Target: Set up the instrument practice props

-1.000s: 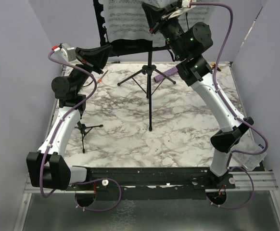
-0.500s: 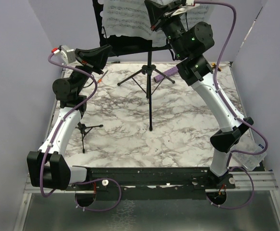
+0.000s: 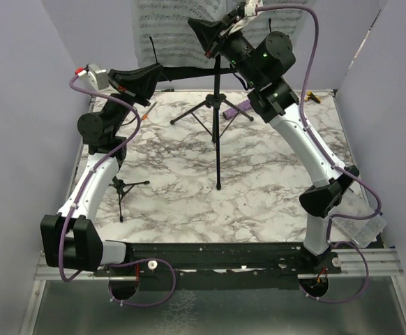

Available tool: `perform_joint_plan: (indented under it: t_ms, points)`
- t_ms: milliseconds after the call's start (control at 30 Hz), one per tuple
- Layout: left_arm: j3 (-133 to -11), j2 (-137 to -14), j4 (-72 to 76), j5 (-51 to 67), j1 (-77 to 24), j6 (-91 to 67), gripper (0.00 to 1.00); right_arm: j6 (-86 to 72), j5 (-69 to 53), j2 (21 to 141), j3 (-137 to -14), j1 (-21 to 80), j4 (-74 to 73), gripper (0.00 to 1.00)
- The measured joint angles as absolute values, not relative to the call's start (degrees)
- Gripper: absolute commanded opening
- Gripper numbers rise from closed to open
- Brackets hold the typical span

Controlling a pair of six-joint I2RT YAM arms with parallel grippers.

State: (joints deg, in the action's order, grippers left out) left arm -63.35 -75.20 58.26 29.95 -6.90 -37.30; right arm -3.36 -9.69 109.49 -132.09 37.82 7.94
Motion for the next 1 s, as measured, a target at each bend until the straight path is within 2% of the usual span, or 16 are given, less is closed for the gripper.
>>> perform_joint_plan:
  t_ms: [200,333,500,700,767,867,1000]
  points:
    - [-64.1,-76.2,58.87,29.95,-6.96,-38.41,0.02,-2.28,-13.5,110.93,-132.29,38.48,6.7,0.0]
    - [-64.34,-76.49,59.05,29.95,-7.31,-38.79,0.13,-1.61,-14.92,111.94,-133.56,39.16,6.35,0.0]
    - [-64.79,-76.99,59.09,29.98,-7.62,-39.38,0.36,-1.37,-15.51,112.68,-133.99,39.88,6.28,0.01]
    - [-64.84,-77.03,60.05,29.89,-7.73,-39.68,0.52,-1.13,-15.09,112.81,-133.51,40.07,6.04,0.15]
    - [-64.82,-77.03,60.29,29.82,-7.81,-39.62,0.54,-0.54,-14.66,112.27,-131.94,40.1,6.22,0.28]
    - [-64.64,-76.95,60.14,28.99,-7.88,-39.13,0.54,0.05,-14.09,111.37,-129.1,40.18,6.44,0.38]
    - [-64.01,-76.47,59.68,28.51,-7.94,-38.22,0.54,0.45,-12.64,109.38,-124.51,40.62,6.63,0.41]
